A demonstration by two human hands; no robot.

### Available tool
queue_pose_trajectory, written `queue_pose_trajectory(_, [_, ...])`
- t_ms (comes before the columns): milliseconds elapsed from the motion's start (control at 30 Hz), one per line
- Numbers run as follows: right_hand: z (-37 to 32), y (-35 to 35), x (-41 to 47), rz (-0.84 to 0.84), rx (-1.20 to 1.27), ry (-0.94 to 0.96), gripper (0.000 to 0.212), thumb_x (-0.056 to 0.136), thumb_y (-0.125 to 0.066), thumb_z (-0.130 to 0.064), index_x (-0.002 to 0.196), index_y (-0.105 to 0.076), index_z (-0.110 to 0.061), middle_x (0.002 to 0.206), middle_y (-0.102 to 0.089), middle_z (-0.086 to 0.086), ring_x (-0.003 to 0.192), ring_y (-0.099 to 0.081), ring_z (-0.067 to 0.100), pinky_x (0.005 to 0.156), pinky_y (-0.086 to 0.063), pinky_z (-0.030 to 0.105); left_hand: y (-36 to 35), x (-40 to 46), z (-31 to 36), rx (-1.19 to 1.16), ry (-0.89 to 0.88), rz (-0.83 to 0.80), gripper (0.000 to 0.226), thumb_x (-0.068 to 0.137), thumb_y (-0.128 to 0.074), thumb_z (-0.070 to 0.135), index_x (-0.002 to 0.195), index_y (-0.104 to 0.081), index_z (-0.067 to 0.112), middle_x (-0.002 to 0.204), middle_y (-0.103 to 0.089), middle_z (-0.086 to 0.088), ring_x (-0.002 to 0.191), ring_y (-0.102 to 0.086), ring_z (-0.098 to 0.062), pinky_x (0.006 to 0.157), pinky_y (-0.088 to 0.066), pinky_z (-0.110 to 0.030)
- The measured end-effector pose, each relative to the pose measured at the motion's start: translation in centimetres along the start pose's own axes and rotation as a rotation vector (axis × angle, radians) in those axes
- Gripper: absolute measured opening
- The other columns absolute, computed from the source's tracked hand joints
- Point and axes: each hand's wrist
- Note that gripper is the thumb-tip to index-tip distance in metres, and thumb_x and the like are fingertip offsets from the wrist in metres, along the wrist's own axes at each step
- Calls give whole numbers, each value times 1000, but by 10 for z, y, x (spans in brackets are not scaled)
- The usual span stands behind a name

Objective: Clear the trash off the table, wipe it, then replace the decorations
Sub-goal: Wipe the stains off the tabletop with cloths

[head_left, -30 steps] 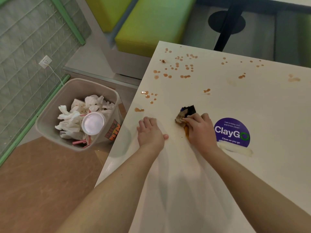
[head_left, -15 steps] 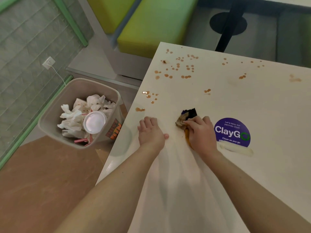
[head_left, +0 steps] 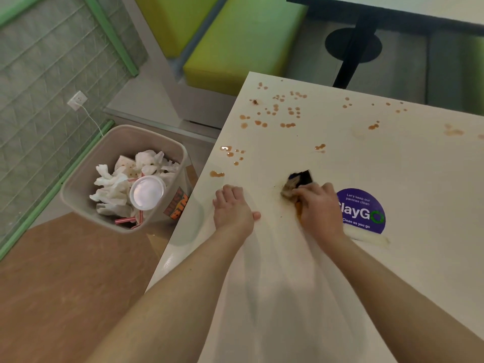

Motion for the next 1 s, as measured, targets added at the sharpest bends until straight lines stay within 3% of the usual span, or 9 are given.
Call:
queue_pose_trajectory(133, [0,-2,23,19,28,-233,23,86,-62,-1,99,-77,-11,95,-70,5,87,-46,30,74,-46,42,-1,-2,0,17,-9,11,82,93,-49,57,145,-14,5,143,-20,-11,130,-24,-28,112,-24,-31])
queue_pose_trajectory(267, [-29,-12,-25,35,46,-101,21,80,-71,-2,97,-77,-14,90,-68,-1,81,-44,23,70,-47,37,0,-1,-1,1,-6,6,81,93,-52,56,146,-14,7,145,-19,-10,132,-23,-28,113,-23,-31])
queue_pose_trajectory(400, [-15,-6,-31,-7,40,47,21,78,-74,-2,96,-77,-12,91,-69,-3,79,-47,23,67,-46,32,2,-1,0,-2,-13,2,81,92,-52,57,146,-16,9,145,-20,-9,131,-23,-27,112,-23,-31])
queue_pose_trajectory(533, [-4,-2,-1,11,55,-231,22,86,-64,-2,102,-77,-12,98,-70,1,89,-46,26,75,-45,34,1,-1,0,9,-13,7,81,93,-51,57,145,-16,6,143,-21,-10,129,-25,-28,110,-26,-30])
queue_pose_trajectory(600, [-12,-6,-1,25,66,-280,23,88,-61,-2,103,-77,-11,98,-70,0,90,-45,25,76,-47,37,1,-2,-1,11,-11,7,81,93,-50,58,145,-16,6,143,-21,-10,128,-25,-28,110,-26,-30])
queue_pose_trajectory(733, [-29,-11,-33,17,52,-48,21,80,-71,-2,98,-76,-12,91,-68,0,82,-48,24,71,-49,36,0,-2,0,-3,-7,-7,81,93,-51,57,146,-14,9,144,-19,-9,130,-23,-27,111,-26,-31])
queue_pose_trajectory(833, [-17,-12,-26,7,9,66,29,79,-70,-1,106,-70,-10,93,-67,3,81,-50,27,72,-49,38,1,-2,0,-2,-6,3,82,93,-51,57,146,-14,8,144,-20,-9,130,-23,-27,110,-27,-31])
queue_pose_trajectory(1000, [6,-20,41,-38,-33,-223,45,87,-54,5,128,-64,-14,118,-64,6,102,-45,29,87,-45,39,-1,-2,-1,-13,-12,12,80,92,-50,58,144,-16,7,141,-21,-8,128,-24,-27,109,-29,-30])
Point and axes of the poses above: each hand's wrist, its own x-axis towards the middle knuckle, its own y-axis out of the back of the hand, z = x × y
